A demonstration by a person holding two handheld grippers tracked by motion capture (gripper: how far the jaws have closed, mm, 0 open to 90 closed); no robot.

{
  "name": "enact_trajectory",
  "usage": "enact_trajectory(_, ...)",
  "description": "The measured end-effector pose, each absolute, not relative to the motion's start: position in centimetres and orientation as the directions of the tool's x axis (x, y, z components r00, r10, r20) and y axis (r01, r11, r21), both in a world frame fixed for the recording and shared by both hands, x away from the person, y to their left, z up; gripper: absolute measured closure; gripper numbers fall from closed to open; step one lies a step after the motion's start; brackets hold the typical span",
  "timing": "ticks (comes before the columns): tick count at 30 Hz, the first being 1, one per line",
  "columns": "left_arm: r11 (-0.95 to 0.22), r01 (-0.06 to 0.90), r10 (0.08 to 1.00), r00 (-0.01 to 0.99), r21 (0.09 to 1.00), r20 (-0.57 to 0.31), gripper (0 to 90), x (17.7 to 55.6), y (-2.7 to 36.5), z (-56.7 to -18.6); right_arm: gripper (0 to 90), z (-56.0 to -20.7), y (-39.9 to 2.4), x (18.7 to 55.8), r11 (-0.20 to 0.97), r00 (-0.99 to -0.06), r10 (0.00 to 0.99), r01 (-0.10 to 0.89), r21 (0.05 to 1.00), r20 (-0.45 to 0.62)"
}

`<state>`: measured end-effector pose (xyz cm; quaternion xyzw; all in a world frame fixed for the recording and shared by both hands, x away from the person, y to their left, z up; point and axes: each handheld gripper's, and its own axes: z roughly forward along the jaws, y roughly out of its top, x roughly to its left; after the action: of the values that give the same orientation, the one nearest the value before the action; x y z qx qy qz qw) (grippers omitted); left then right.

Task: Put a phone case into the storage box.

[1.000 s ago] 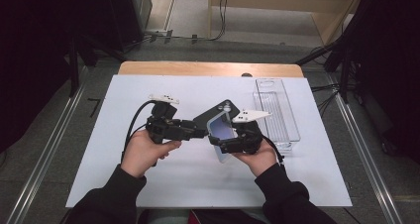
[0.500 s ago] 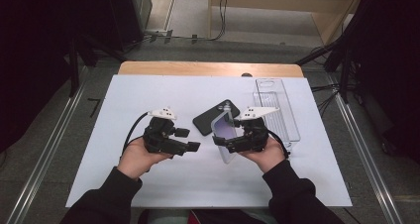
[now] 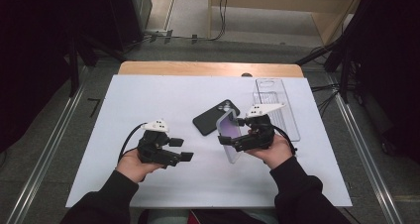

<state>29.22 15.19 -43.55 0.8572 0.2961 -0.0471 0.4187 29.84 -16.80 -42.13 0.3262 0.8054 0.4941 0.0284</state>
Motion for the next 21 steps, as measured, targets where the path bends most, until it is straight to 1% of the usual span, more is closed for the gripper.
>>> enact_trajectory(10, -0.473, 0.549, 0.485, 0.815, 0.689, -0.317, 30.4, 28.3, 16.6, -44.5, 15.5, -41.4, -17.9, 30.0, 0.309, -0.79, 0.546, 0.5, 0.809, 0.279)
enact_trajectory(21, -0.459, 0.565, 0.506, 0.801, 0.686, -0.32, 30.2, 27.4, 18.1, -45.1, 15.5, -40.3, -19.3, 30.2, 0.278, -0.775, 0.56, 0.51, 0.814, 0.294)
